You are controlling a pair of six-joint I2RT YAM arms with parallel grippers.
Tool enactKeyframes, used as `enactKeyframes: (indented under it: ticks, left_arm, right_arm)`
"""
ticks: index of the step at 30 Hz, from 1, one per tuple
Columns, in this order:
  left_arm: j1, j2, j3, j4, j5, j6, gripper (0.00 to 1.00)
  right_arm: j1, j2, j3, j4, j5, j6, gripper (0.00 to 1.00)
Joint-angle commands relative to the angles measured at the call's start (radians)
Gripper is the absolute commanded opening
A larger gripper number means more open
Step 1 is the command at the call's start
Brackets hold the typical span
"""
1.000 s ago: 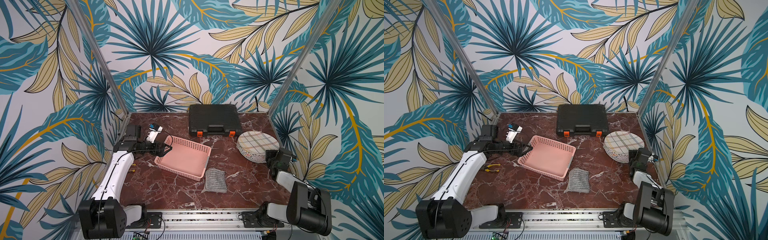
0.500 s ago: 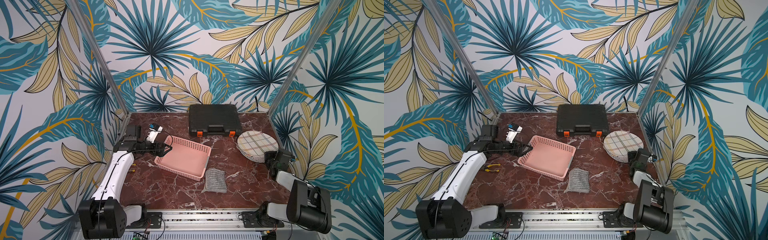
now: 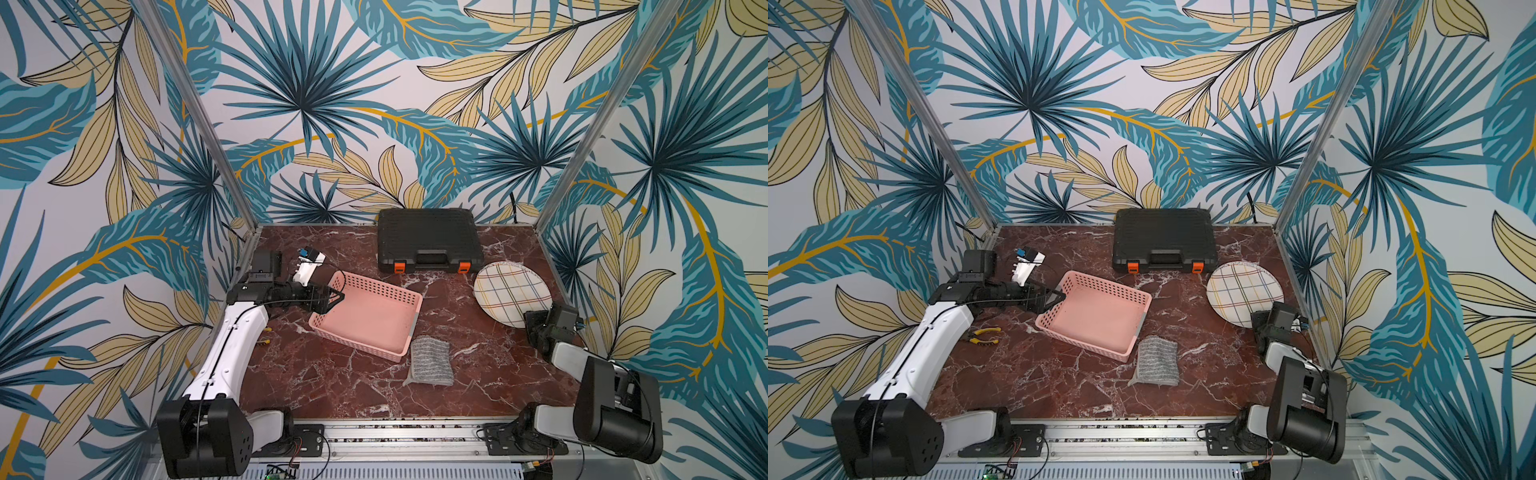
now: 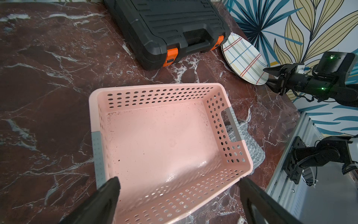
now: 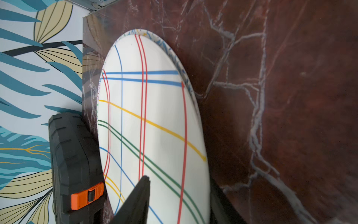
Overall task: Wipe the wet plate dry
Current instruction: Place the plate on the plate, then reset both arms
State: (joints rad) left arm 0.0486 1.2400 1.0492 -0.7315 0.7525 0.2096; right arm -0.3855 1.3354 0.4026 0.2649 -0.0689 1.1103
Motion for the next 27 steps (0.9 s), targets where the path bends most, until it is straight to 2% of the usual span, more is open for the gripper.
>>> enactKeyframes:
  ticks: [1,5,9,16,18,19,20,23,25,27]
  left_arm:
    - [0.008,-0.006,-0.011,0.012,0.019,-0.001,1.00]
    - [0.009,-0.004,-0.011,0.013,0.022,-0.001,1.00]
    - [0.009,-0.006,-0.011,0.015,0.014,-0.002,1.00]
    - [0.008,-0.018,-0.005,0.027,-0.054,0.000,1.00]
    - [0.008,-0.028,-0.002,0.032,-0.090,0.002,0.96]
    - [0.008,-0.030,0.000,0.037,-0.126,0.002,0.89]
    - [0.008,-0.030,0.008,0.041,-0.170,0.000,0.78]
    - [0.008,-0.001,0.036,0.041,-0.338,0.021,0.34]
    - [0.009,0.054,0.053,0.046,-0.483,0.039,0.11]
    - [0.007,0.113,0.082,0.035,-0.587,0.046,0.05]
  right_arm:
    - [0.003,-0.001,0.009,-0.085,-0.001,-0.034,0.59]
    - [0.003,-0.034,0.041,-0.186,0.014,-0.075,0.77]
    - [0.002,-0.096,0.085,-0.327,0.051,-0.116,0.88]
    - [0.004,-0.221,0.155,-0.557,0.069,-0.188,0.95]
    - [0.003,-0.259,0.173,-0.603,0.066,-0.206,0.95]
    - [0.003,-0.279,0.179,-0.619,0.058,-0.211,0.95]
    - [0.003,-0.298,0.185,-0.625,0.045,-0.220,0.94]
    - [0.010,-0.339,0.208,-0.612,-0.046,-0.256,0.92]
    - [0.041,-0.349,0.244,-0.622,-0.086,-0.298,0.92]
    - [0.099,-0.349,0.277,-0.648,-0.073,-0.341,0.92]
